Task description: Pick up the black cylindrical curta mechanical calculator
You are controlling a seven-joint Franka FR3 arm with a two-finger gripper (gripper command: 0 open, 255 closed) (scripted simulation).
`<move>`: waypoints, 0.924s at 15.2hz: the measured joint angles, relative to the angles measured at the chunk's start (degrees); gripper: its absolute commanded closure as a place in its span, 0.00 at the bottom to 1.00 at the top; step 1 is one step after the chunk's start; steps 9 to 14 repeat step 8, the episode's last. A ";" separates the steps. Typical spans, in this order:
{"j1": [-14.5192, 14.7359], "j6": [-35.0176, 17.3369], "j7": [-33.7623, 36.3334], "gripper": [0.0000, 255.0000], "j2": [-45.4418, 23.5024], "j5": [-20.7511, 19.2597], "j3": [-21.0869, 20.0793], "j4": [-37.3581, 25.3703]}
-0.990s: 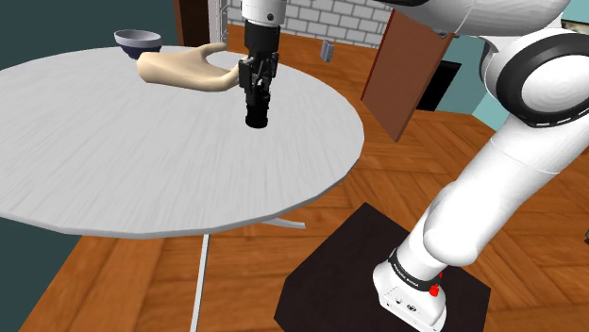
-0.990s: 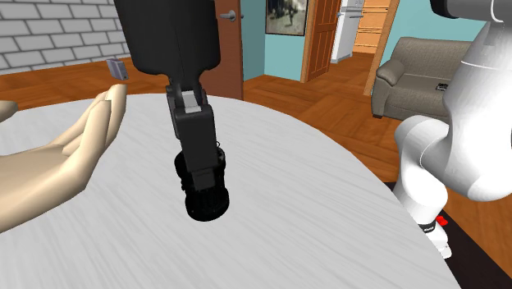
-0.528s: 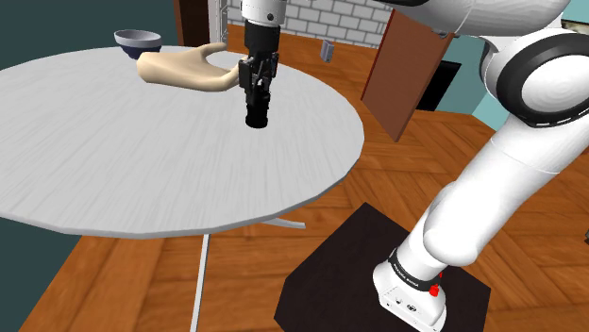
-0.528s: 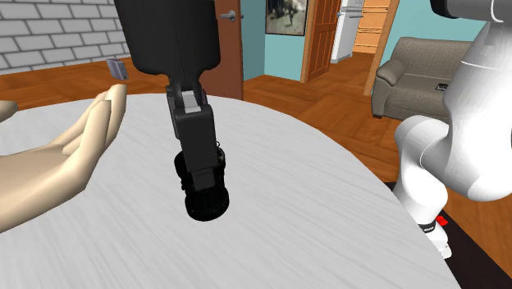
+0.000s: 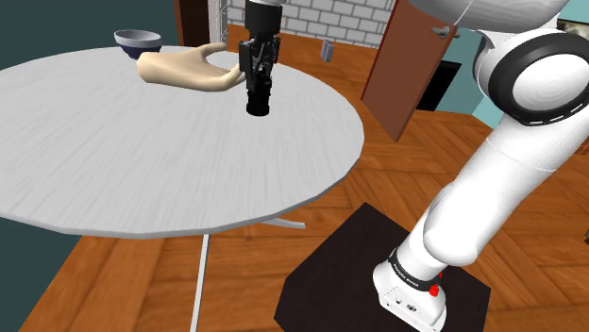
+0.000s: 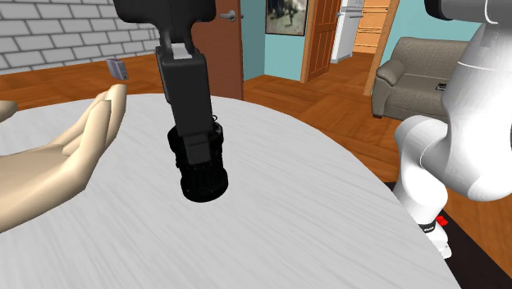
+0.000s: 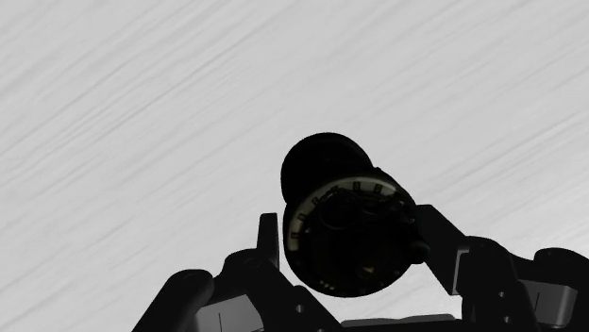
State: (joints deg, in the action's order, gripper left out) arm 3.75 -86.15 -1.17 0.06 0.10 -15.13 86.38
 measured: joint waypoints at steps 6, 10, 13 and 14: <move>0.26 5.25 0.39 1.00 -2.05 -0.55 -0.23 -7.24; 0.39 6.84 0.58 1.00 -2.77 -0.75 -0.34 -9.52; 0.39 6.84 0.58 1.00 -2.77 -0.75 -0.34 -9.52; 0.39 6.84 0.58 1.00 -2.77 -0.75 -0.34 -9.52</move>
